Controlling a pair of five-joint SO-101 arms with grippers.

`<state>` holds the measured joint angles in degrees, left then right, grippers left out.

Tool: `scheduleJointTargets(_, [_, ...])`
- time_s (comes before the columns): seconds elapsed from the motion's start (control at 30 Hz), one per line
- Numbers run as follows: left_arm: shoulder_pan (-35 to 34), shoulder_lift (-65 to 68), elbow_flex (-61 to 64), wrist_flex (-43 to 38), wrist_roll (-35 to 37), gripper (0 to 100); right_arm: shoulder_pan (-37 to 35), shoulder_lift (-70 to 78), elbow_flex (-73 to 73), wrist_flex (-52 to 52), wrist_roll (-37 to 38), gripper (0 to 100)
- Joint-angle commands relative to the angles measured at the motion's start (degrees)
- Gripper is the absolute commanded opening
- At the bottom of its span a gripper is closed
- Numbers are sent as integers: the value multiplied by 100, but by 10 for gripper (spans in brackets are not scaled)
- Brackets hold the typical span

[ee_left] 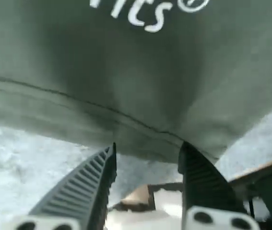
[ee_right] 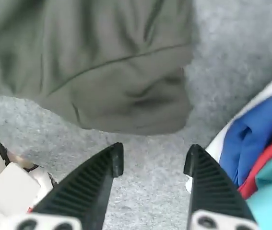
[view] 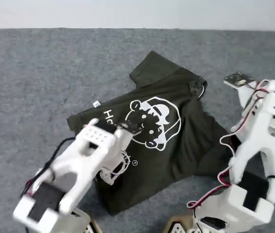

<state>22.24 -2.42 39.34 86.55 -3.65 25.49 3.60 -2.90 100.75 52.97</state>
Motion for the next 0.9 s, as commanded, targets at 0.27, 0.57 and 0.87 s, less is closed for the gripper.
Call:
scheduleJointTargets(0.27, [958,2664,-1455,695,70,126,110,-259,9,198,44,220])
scheduleJointTargets(0.57, [1055,3358,-1701,615,70,13,136,-259,18,207,62,220])
scheduleJointTargets(0.87, [976,2382,-1710,1222,44,13,136,-374,334,233,255,221])
